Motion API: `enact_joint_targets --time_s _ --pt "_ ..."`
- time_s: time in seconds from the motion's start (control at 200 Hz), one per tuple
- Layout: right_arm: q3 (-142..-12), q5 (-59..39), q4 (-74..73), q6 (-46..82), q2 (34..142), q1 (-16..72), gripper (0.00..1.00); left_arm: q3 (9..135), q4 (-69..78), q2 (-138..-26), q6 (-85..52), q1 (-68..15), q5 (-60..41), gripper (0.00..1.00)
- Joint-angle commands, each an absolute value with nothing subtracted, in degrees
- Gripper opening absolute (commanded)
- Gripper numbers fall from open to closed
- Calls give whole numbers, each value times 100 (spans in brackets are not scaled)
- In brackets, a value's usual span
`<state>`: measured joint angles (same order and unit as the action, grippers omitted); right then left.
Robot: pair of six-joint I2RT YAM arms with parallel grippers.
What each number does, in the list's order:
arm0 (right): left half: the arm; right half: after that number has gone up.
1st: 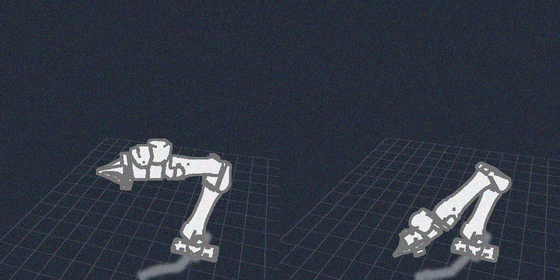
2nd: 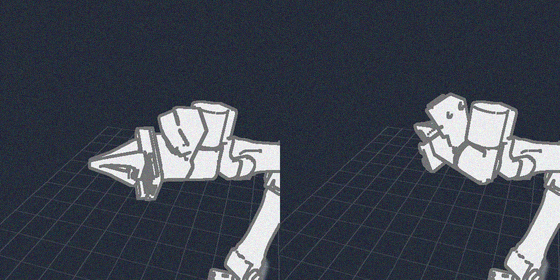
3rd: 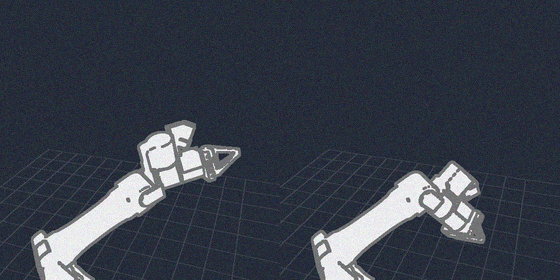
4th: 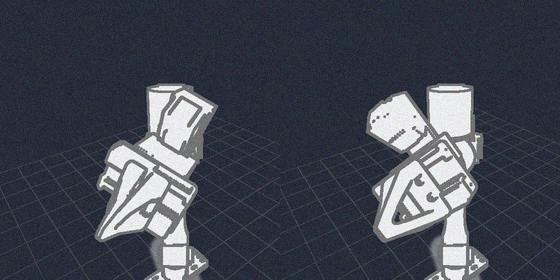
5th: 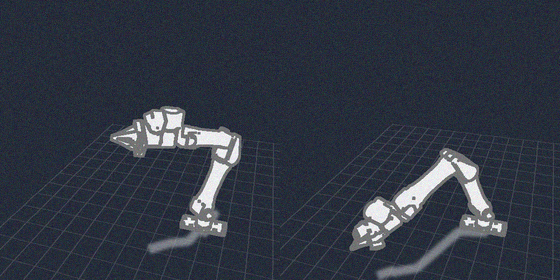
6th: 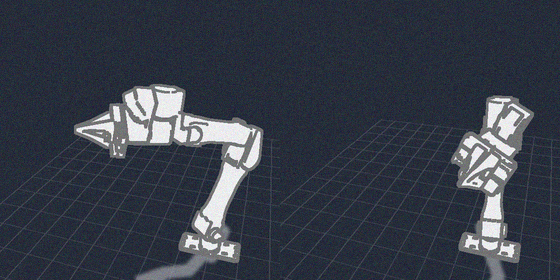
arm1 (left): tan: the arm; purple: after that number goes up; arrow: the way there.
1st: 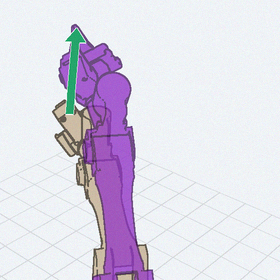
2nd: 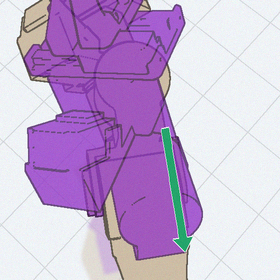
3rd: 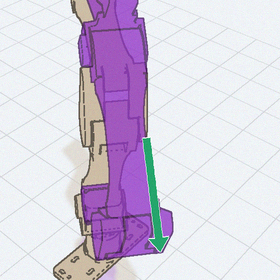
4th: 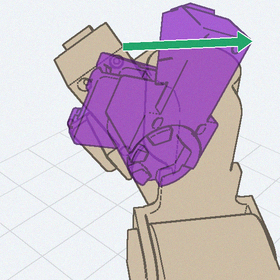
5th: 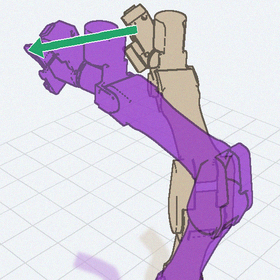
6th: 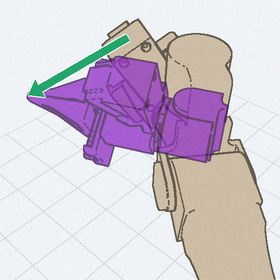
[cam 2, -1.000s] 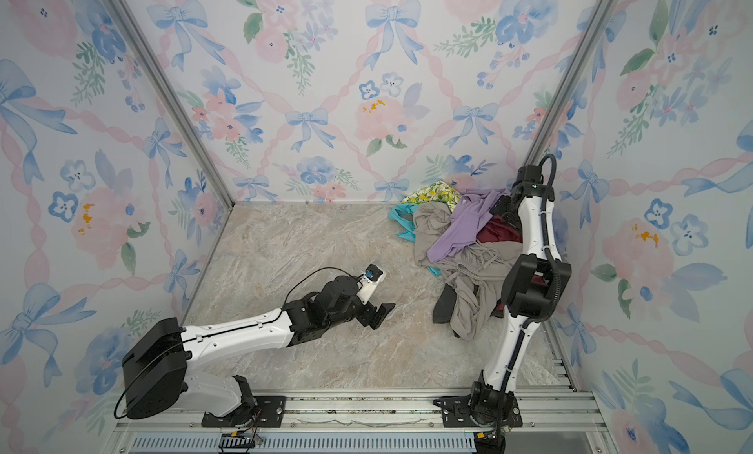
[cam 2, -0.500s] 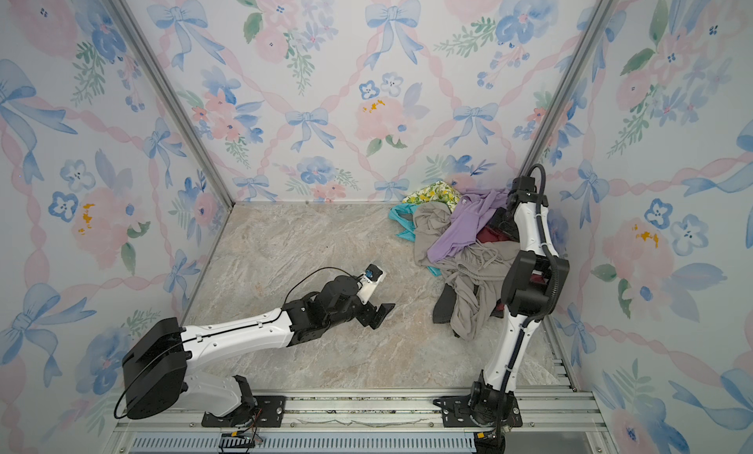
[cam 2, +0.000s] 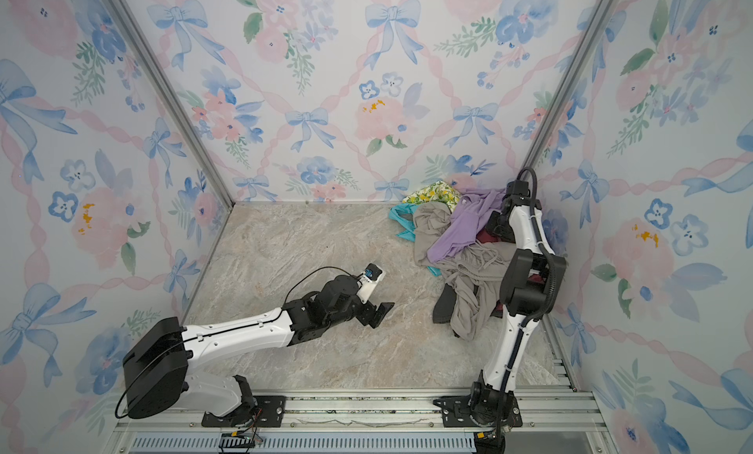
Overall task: Pick out a specific cloth from the pile
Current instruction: 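Reach the right gripper over the pile to the maroon shirt and grasp it, then lift the maroon shirt up out of the pile with the right gripper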
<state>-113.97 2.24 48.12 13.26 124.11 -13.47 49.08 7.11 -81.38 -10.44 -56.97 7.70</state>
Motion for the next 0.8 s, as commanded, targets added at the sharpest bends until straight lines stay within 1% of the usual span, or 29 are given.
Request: enact_joint_targets --time_s 0.0,0.065,0.105,0.22,0.265,0.515,0.795 --pt "-11635 205 4770 1212 12509 -1216 16 5036 668 -8236 -918 -5647 838 93" --pt "-11704 222 4682 1178 12423 -1178 7 5045 660 -8259 -919 -5633 832 93" --pt "-11782 222 4671 1174 12394 -1155 4 5044 660 -8269 -915 -5629 835 93" --pt "-12198 220 4895 1201 12426 -1129 3 5054 661 -8276 -923 -5618 833 93" --pt "-12343 232 4979 1173 12429 -1101 0 5054 668 -8281 -925 -5613 841 93" --pt "-12948 422 5115 1302 12221 -1008 0 5054 661 -8305 -921 -5599 878 93" --pt "-14520 782 5101 1415 12029 -801 0 5045 667 -8317 -888 -5580 967 93"
